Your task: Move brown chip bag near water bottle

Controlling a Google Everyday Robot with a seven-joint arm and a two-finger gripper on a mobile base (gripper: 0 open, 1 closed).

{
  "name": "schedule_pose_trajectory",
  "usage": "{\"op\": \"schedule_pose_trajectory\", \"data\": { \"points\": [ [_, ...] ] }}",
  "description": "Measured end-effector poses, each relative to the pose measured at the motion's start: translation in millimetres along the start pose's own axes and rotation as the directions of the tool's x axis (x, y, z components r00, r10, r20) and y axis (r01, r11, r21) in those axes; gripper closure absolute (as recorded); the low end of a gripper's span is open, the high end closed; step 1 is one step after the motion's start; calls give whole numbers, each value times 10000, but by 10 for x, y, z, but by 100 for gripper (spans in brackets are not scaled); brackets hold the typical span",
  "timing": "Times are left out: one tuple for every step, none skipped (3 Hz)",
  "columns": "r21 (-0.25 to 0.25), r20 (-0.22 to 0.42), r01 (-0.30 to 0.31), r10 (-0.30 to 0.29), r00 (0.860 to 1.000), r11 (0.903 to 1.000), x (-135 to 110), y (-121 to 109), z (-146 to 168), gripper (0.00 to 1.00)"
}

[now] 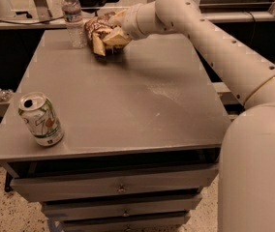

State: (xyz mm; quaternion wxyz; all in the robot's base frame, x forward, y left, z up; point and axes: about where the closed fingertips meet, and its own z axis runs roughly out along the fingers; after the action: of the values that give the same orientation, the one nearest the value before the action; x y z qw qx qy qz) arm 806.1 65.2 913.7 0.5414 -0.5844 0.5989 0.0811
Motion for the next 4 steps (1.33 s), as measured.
{"op": "schedule_pose_trajectory", "data": {
  "points": [
    [-52,-151,-132,131,9998,9999,65,54,-83,0],
    [-17,-395,-456,455,9982,9990,223,49,-325,0],
    [2,-829,-543,542,9951,9985,481,16,-753,0],
    [8,-1194,-496,493,9916,9988,774,-38,-1256,0]
  ]
}}
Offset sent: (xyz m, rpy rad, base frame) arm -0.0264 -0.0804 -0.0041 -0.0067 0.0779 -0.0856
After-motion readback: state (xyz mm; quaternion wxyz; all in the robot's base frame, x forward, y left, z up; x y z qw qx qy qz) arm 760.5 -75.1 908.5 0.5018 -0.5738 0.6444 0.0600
